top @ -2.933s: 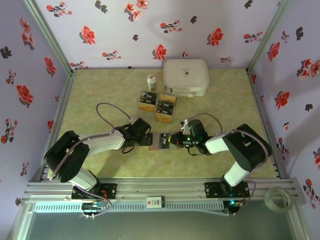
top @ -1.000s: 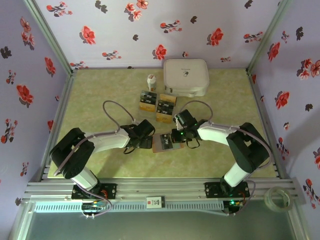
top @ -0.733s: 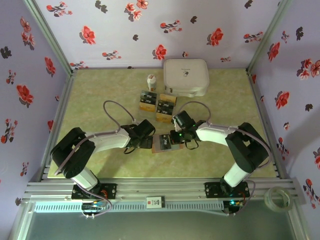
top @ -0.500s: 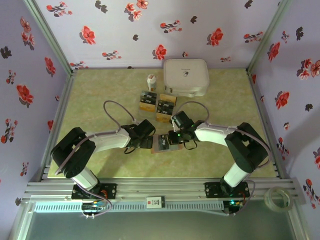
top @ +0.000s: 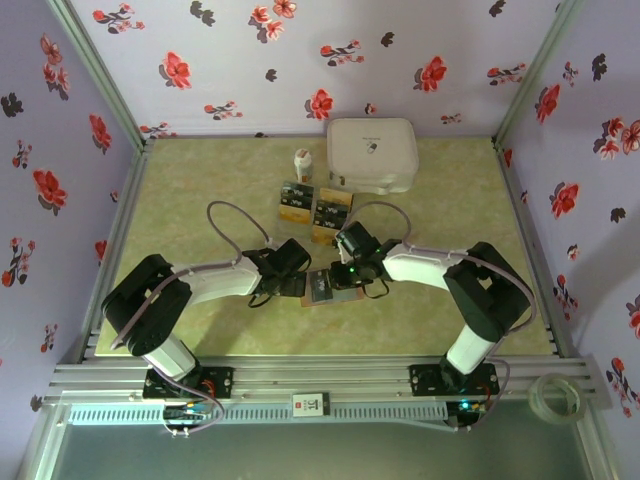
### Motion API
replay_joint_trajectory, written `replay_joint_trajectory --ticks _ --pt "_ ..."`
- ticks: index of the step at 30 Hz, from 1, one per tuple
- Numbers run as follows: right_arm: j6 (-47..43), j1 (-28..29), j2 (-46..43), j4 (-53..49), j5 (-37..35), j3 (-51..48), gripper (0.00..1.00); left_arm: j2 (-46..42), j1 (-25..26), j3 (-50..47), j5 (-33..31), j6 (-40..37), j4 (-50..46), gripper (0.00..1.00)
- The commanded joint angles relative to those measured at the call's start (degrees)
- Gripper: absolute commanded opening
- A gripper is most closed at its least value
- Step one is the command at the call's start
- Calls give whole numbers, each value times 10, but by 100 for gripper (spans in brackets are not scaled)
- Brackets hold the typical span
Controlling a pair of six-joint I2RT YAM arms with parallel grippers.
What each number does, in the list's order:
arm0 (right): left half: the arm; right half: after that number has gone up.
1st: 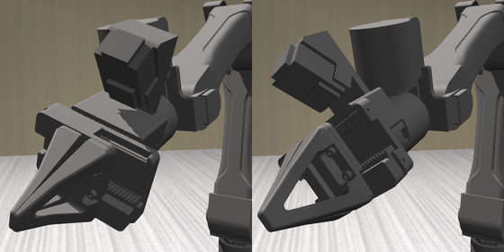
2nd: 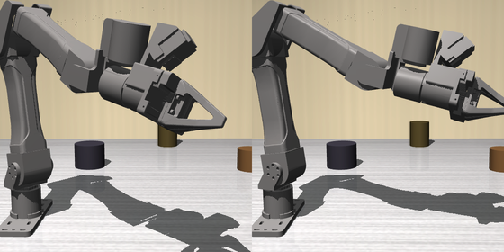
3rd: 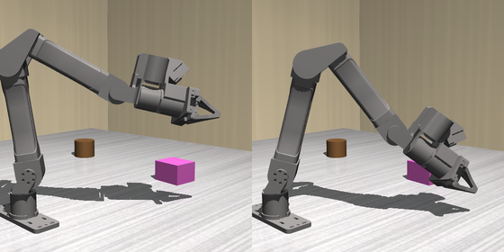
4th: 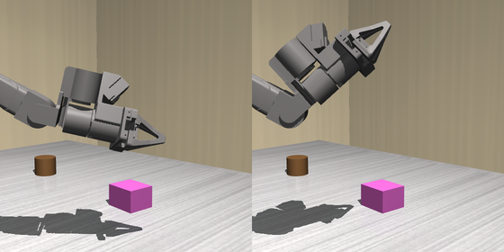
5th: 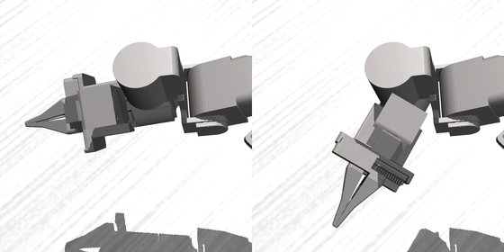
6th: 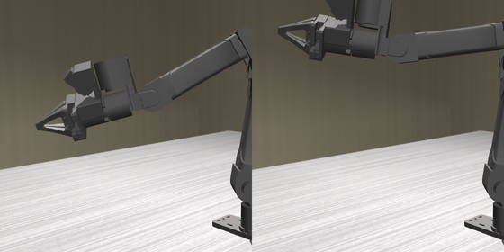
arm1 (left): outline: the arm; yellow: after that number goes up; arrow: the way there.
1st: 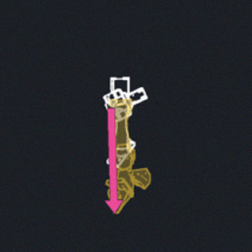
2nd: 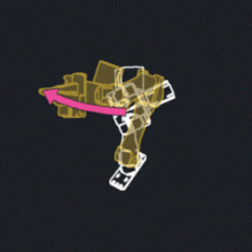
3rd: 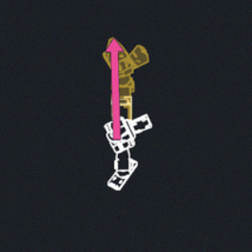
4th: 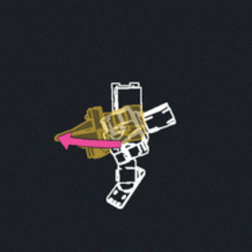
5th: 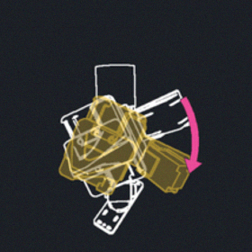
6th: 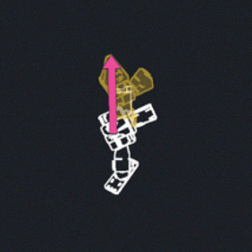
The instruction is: Put the credit cards into the card holder
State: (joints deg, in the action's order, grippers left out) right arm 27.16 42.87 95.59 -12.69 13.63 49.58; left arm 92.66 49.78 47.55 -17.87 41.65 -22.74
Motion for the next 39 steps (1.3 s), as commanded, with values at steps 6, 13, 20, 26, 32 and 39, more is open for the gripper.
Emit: replay_joint_trajectory --ticks 6,13,20,26,32,39 --pt "-22 4 -54 -68 -53 20 19 -32 -10 1 0 -10 -10 100" --pt "-8 5 -42 -45 -27 24 11 -51 -14 -11 -3 -7 -23 100" --pt "2 7 -21 -23 -13 27 8 -41 -14 -23 -5 -3 -21 100" --pt "9 10 -7 -9 -7 23 8 -22 -14 -23 -6 -7 -13 100" --pt "18 12 7 6 2 25 8 -7 -14 -19 -4 -11 -10 100" --pt "25 19 27 19 11 32 7 5 -14 -18 1 -11 -2 100"
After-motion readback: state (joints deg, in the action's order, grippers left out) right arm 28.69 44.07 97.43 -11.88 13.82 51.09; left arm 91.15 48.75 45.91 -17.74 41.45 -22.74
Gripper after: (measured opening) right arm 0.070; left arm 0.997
